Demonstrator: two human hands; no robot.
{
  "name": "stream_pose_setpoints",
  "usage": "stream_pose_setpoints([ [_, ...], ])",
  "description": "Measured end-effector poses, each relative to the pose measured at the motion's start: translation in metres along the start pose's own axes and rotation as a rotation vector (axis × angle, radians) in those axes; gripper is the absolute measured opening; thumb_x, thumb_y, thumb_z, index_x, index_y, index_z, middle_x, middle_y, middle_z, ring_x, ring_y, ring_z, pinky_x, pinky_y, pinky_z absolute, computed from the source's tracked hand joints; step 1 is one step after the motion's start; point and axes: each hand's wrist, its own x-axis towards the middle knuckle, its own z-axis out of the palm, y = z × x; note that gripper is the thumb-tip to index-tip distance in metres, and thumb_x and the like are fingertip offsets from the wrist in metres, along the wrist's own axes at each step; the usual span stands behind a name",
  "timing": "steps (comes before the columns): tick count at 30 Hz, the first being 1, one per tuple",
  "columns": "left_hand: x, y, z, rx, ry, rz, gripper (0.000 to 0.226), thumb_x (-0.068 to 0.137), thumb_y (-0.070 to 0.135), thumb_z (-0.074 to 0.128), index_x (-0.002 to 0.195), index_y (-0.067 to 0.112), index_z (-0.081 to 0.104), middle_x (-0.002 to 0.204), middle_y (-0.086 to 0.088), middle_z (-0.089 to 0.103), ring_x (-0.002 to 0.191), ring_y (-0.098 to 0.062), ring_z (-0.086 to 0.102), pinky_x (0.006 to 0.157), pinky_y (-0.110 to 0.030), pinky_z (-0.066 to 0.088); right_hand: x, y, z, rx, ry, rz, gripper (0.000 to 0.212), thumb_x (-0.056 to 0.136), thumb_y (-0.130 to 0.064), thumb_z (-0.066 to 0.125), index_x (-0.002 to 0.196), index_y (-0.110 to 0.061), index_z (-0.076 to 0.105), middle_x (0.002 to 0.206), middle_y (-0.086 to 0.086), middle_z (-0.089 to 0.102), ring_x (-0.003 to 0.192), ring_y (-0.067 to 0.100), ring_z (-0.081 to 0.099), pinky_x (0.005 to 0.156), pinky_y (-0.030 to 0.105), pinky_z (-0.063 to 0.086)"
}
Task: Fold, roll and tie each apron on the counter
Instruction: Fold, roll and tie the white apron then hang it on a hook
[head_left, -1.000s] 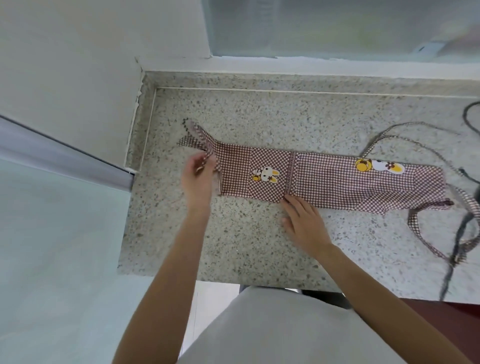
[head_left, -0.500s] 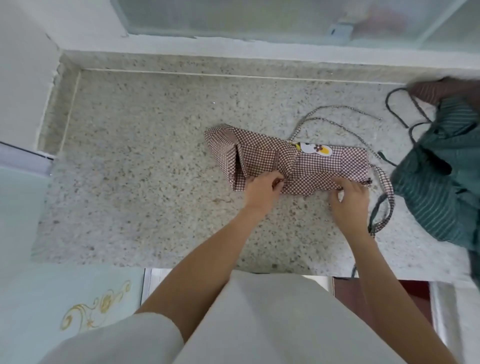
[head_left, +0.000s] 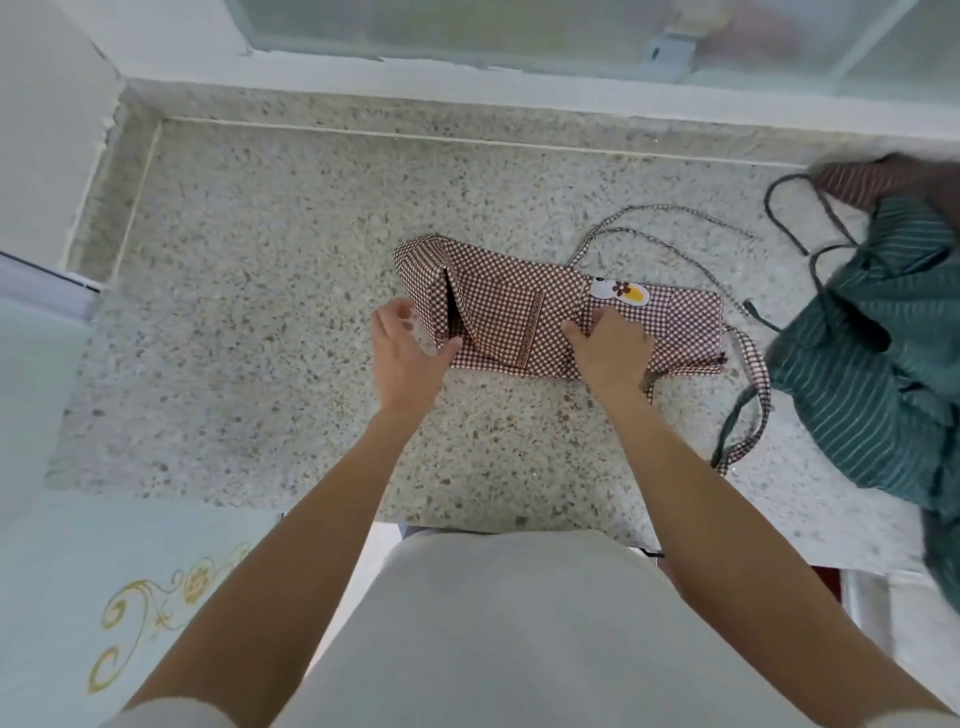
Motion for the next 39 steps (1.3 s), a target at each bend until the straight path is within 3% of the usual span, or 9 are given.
stream_pose_setpoints([
  [4,0.007,-0.006,0.018,0.062,-0.071,-0.006,0.074,0.065,0.026,0.083,0.120,0.007,0.038,0.120,-0.010,0.041,0.102,-0.025,0.051,0.082,-0.038,0.052,0.002,-0.017,0.004,-0.089,-0.049,0.045,0.061,0.083,-0.056,0.057,0.116,-0.006,0.049,0.113,0.014,0.061,0.112,0.033,0.053,0.103,0.045,0.028],
  [8,0.011,-0.009,0.021,0.075,-0.070,0.056,0.053,0.072,0.005,0.073,0.116,0.006,0.042,0.116,-0.011,0.044,0.092,-0.024,0.054,0.069,-0.041,0.054,0.007,-0.024,0.010,0.066,-0.071,0.038,0.047,0.087,-0.038,0.059,0.122,-0.008,0.048,0.114,0.011,0.061,0.111,0.032,0.054,0.106,0.045,0.026],
  [12,0.015,-0.024,0.016,0.151,-0.166,0.295,0.044,0.069,-0.008,0.061,0.110,0.007,0.053,0.110,-0.012,0.052,0.092,-0.027,0.054,0.070,-0.040,0.053,0.012,0.006,-0.015,0.286,0.041,0.003,0.020,0.086,-0.021,0.058,0.098,-0.005,0.054,0.091,0.012,0.062,0.087,0.028,0.059,0.078,0.035,0.047],
  [14,0.016,-0.034,0.015,0.247,-0.243,0.420,0.042,0.069,-0.005,0.058,0.108,0.011,0.058,0.111,-0.011,0.055,0.099,-0.028,0.053,0.074,-0.038,0.051,0.013,0.036,-0.027,0.305,0.109,0.029,0.027,0.084,-0.013,0.056,0.108,-0.002,0.054,0.101,0.016,0.061,0.094,0.031,0.058,0.075,0.032,0.043],
  [18,0.020,-0.048,0.011,0.302,-0.370,0.600,0.037,0.072,0.000,0.057,0.105,0.015,0.064,0.110,-0.007,0.059,0.105,-0.020,0.045,0.083,-0.038,0.050,0.007,0.080,-0.031,0.295,0.113,0.191,0.056,0.080,0.000,0.056,0.134,-0.006,0.039,0.132,0.020,0.044,0.113,0.035,0.048,0.088,0.040,0.043],
  [22,0.028,-0.049,0.009,0.330,-0.449,0.678,0.045,0.068,-0.009,0.064,0.108,0.011,0.065,0.112,-0.009,0.059,0.109,-0.021,0.042,0.095,-0.040,0.044,0.002,0.091,-0.031,0.400,0.179,0.213,0.066,0.079,0.005,0.057,0.139,-0.010,0.034,0.135,0.020,0.039,0.113,0.032,0.047,0.088,0.031,0.040],
  [27,0.030,-0.049,0.008,0.384,-0.487,0.807,0.051,0.062,-0.010,0.071,0.110,0.007,0.064,0.109,-0.014,0.061,0.106,-0.022,0.042,0.088,-0.043,0.050,-0.008,0.106,-0.029,0.389,0.197,0.224,0.063,0.079,0.010,0.052,0.136,-0.010,0.038,0.135,0.019,0.035,0.100,0.032,0.053,0.081,0.029,0.043],
  [33,0.031,-0.051,0.009,0.385,-0.524,0.795,0.052,0.063,-0.012,0.069,0.111,0.008,0.063,0.111,-0.014,0.060,0.107,-0.023,0.042,0.089,-0.044,0.049,-0.022,0.108,-0.028,0.345,0.250,0.104,0.056,0.078,0.011,0.052,0.130,-0.009,0.046,0.135,0.017,0.035,0.078,0.016,0.048,0.066,0.022,0.042],
  [39,0.027,-0.052,0.003,0.360,-0.468,0.734,0.048,0.065,-0.006,0.070,0.108,0.013,0.059,0.106,-0.010,0.061,0.102,-0.021,0.045,0.076,-0.043,0.056,-0.039,0.114,-0.025,0.306,0.252,0.093,0.033,0.081,0.006,0.056,0.112,-0.003,0.062,0.131,0.015,0.043,0.093,0.014,0.048,0.075,0.018,0.039],
])
